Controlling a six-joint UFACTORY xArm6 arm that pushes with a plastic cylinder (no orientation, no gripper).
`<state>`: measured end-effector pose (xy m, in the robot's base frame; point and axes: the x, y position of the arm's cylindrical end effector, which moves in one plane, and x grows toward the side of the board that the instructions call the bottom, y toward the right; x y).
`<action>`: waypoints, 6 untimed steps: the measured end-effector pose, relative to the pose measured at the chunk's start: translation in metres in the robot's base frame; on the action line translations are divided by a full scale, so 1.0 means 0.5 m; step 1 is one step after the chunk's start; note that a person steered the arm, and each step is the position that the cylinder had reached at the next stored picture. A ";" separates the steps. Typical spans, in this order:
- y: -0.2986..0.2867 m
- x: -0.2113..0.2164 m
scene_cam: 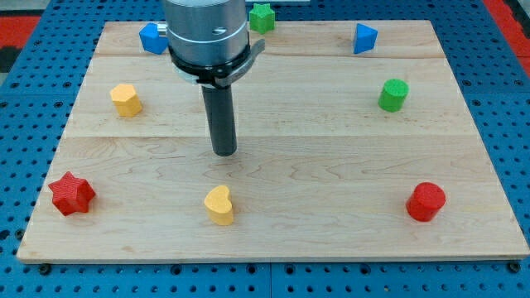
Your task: Push the green star slightly towards the left of the board
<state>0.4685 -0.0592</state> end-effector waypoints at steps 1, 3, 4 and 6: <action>0.031 0.013; 0.120 -0.293; 0.128 -0.451; 0.183 -0.552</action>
<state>0.1927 0.0321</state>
